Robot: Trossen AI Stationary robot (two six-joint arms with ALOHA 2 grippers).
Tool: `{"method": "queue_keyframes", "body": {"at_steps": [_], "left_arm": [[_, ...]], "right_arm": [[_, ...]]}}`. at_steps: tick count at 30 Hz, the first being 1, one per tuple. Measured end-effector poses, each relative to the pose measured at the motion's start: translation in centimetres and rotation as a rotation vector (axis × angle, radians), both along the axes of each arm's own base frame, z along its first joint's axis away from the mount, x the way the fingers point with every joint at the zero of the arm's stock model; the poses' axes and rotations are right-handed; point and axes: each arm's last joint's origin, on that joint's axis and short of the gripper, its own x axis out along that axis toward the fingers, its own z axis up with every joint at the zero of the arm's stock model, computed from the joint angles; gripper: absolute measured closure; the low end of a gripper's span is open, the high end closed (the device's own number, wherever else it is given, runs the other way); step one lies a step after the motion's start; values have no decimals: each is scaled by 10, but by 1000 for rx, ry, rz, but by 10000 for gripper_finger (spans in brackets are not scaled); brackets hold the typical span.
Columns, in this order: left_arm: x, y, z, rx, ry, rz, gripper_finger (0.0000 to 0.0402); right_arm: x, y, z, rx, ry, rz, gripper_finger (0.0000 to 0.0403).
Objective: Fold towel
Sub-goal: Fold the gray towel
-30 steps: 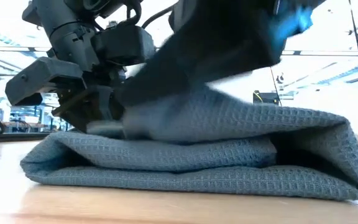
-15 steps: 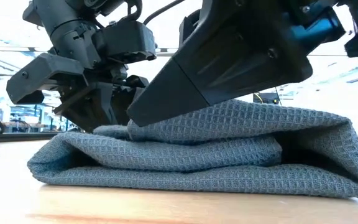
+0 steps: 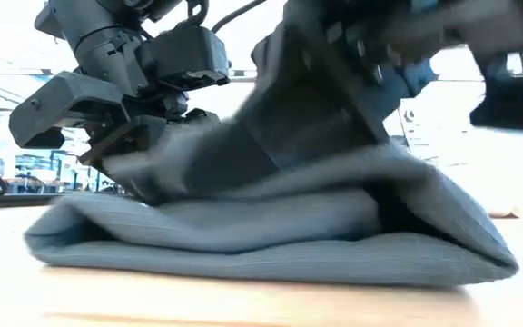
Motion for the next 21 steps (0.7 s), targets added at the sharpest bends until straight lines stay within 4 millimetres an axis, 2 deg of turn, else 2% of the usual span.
{"method": "queue_keyframes", "body": {"at_steps": [12, 14, 18, 21], "left_arm": [[1, -1, 1, -17, -16, -5, 200], [2, -1, 2, -20, -24, -5, 200], [2, -1, 2, -27, -26, -6, 200], [2, -2, 2, -28, -23, -9, 200]], "right_arm": [[7, 1, 6, 14, -70, 74, 398], [11, -2, 0, 36, -53, 86, 398], [20, -9, -28, 126, 12, 124, 386], [18, -3, -28, 136, -3, 143, 351]]}}
